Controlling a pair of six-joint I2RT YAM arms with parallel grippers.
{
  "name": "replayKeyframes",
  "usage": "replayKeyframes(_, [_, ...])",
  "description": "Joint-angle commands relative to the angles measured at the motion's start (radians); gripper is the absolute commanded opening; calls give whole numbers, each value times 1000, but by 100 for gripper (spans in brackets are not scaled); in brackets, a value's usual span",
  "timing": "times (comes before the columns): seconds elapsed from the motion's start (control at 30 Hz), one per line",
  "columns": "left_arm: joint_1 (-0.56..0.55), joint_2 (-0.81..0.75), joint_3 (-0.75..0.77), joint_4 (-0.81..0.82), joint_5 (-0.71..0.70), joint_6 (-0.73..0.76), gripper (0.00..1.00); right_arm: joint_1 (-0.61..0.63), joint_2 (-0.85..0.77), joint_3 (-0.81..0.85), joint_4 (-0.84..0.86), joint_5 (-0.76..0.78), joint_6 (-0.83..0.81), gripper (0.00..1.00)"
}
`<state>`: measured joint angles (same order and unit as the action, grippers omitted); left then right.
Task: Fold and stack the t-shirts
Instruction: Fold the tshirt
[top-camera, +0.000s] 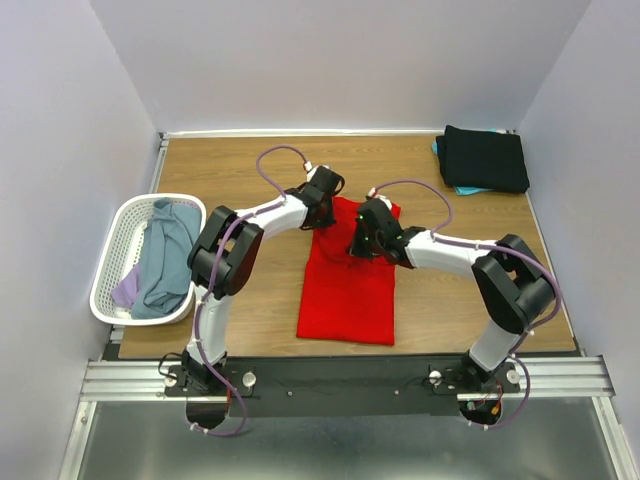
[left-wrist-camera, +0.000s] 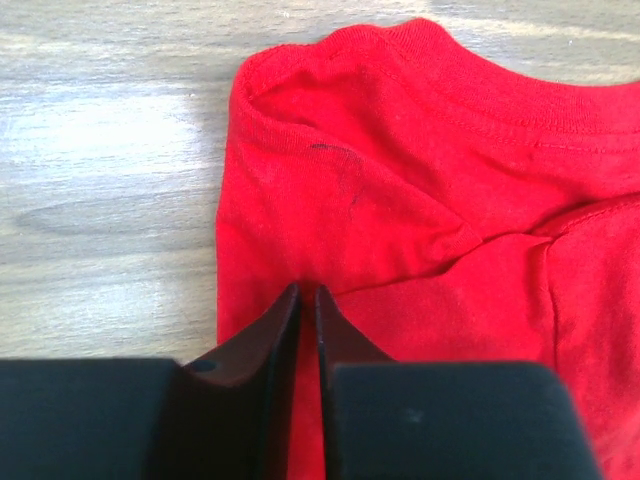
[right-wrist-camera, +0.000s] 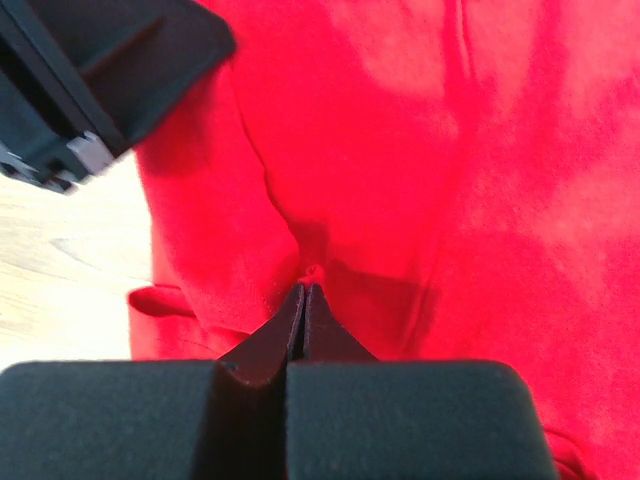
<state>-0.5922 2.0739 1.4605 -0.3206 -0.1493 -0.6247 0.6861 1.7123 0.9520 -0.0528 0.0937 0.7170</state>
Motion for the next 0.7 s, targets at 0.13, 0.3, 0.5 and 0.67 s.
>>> replayKeyframes(0.13, [-3,0,29,-9,-27,5,0,6,43,51,2,8,-4,0])
replayKeyframes(0.3, [-3,-32,29,-8,-27,8,0,6,46,48,2,11,-2,1])
replayKeyframes(0.5, [-1,-63,31,-12,-26,13,0,7,26,27,2,28,9,0])
replayKeyframes(0.67, [-1,-77,29,-12,-19,14,0,6,9,11,2,37,13,0])
